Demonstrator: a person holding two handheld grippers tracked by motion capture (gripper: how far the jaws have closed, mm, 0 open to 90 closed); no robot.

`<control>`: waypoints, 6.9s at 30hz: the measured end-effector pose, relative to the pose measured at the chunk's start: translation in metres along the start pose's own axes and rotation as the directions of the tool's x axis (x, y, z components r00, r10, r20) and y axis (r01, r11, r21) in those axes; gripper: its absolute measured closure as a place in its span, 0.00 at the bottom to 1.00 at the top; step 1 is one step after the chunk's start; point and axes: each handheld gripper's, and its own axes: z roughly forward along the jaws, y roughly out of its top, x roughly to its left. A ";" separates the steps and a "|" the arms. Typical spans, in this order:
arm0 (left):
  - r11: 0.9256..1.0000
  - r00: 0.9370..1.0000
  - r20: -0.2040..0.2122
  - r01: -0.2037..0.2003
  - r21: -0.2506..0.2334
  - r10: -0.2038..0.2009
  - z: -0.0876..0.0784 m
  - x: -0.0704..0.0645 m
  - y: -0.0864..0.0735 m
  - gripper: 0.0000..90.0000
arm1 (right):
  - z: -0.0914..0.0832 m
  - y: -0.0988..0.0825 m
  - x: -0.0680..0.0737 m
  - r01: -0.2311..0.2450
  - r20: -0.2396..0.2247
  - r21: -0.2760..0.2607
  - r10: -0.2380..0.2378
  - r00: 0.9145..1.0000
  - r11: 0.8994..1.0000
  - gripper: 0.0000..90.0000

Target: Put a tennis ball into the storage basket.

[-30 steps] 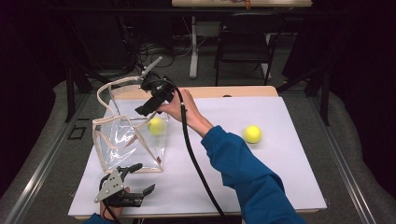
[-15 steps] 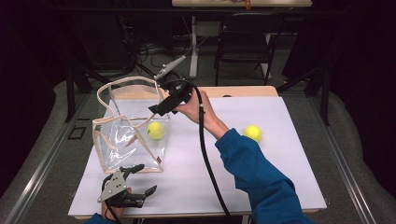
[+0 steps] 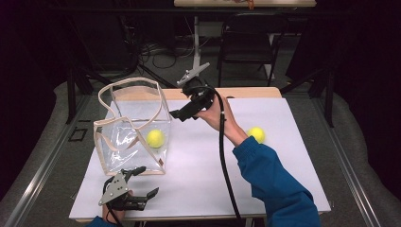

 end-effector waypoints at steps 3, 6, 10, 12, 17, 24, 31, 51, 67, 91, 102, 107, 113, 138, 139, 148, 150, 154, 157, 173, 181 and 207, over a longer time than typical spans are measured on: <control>1.000 1.000 0.005 -0.001 0.005 0.001 0.001 0.000 0.000 0.18 | -0.002 -0.005 -0.001 0.006 0.008 0.010 -0.006 1.000 1.000 0.00; 1.000 1.000 0.003 0.000 0.003 0.000 0.000 0.000 0.000 0.18 | -0.005 -0.011 -0.003 -0.010 0.007 -0.002 0.010 1.000 1.000 0.00; 1.000 1.000 0.008 0.003 0.004 -0.003 0.000 0.000 0.000 0.18 | -0.006 -0.018 -0.002 0.002 0.016 0.012 -0.002 1.000 1.000 0.00; 1.000 1.000 0.004 0.003 0.004 -0.003 0.000 0.000 0.000 0.18 | -0.008 -0.022 -0.002 -0.017 0.009 -0.002 0.017 1.000 1.000 0.00; 1.000 1.000 0.007 0.005 -0.008 -0.005 -0.001 0.000 0.000 0.18 | -0.008 -0.034 0.000 -0.008 0.019 0.015 0.008 1.000 1.000 0.00; 1.000 1.000 0.005 -0.003 0.000 0.003 -0.002 -0.001 0.001 0.18 | -0.008 -0.047 -0.004 -0.034 0.019 0.027 0.033 0.999 0.999 0.00; 1.000 1.000 0.013 -0.002 -0.001 0.002 -0.001 -0.001 0.001 0.18 | -0.008 -0.066 -0.003 -0.040 0.028 0.050 0.038 0.999 0.998 0.00; 1.000 1.000 0.010 0.003 0.004 -0.003 -0.001 -0.001 -0.001 0.18 | -0.017 -0.109 -0.006 -0.085 0.028 0.039 0.084 0.996 0.996 0.00; 1.000 1.000 0.014 0.004 0.002 -0.005 -0.001 0.000 -0.001 0.18 | -0.025 -0.141 -0.010 -0.121 0.066 0.064 0.116 0.991 0.991 0.00; 1.000 1.000 0.018 0.005 0.005 -0.005 0.000 0.001 -0.002 0.18 | -0.042 -0.183 -0.016 -0.182 0.111 0.067 0.174 0.978 0.981 0.00; 1.000 1.000 0.015 -0.001 0.012 0.001 0.000 -0.001 -0.001 0.18 | -0.046 -0.199 -0.015 -0.197 0.124 0.073 0.187 0.974 0.978 0.00; 1.000 1.000 0.012 -0.003 0.011 0.003 0.000 -0.002 -0.001 0.18 | -0.049 -0.204 -0.016 -0.212 0.126 0.065 0.203 0.971 0.975 0.00; 1.000 1.000 0.014 -0.009 0.011 0.009 -0.001 -0.002 0.000 0.18 | -0.051 -0.210 -0.018 -0.219 0.129 0.064 0.210 0.969 0.974 0.00; 1.000 1.000 0.012 -0.006 0.011 0.006 0.000 -0.002 0.000 0.18 | -0.071 -0.228 -0.053 -0.259 0.229 0.014 0.249 0.941 0.966 0.00; 1.000 1.000 0.015 -0.006 0.011 0.006 0.000 -0.002 0.000 0.18 | -0.071 -0.229 -0.055 -0.259 0.235 0.017 0.248 0.940 0.966 0.00; 1.000 1.000 0.014 -0.004 0.010 0.004 0.000 -0.002 0.000 0.18 | -0.069 -0.235 -0.069 -0.290 0.278 0.021 0.273 0.921 0.957 0.00; 1.000 1.000 0.015 -0.005 0.012 0.005 0.000 -0.002 0.000 0.18 | -0.069 -0.237 -0.072 -0.296 0.290 0.020 0.278 0.916 0.955 0.00; 1.000 1.000 0.016 -0.009 0.010 0.008 0.000 -0.002 0.000 0.18 | -0.066 -0.244 -0.079 -0.324 0.299 0.025 0.302 0.905 0.946 0.00; 1.000 1.000 0.015 -0.010 0.013 0.010 0.000 -0.003 0.000 0.18 | -0.064 -0.249 -0.083 -0.342 0.297 0.029 0.318 0.900 0.939 0.00; 1.000 1.000 0.011 -0.012 0.007 0.012 -0.001 -0.003 0.001 0.18 | -0.046 -0.266 -0.095 -0.405 0.284 0.085 0.367 0.886 0.910 0.06; 1.000 1.000 0.018 -0.009 0.014 0.009 0.000 -0.002 0.000 0.18 | -0.044 -0.273 -0.099 -0.438 0.325 0.097 0.387 0.863 0.894 0.20; 1.000 1.000 0.023 0.001 0.017 -0.001 0.002 0.000 -0.002 0.18 | -0.054 -0.251 -0.086 -0.405 0.310 0.067 0.367 0.877 0.912 0.29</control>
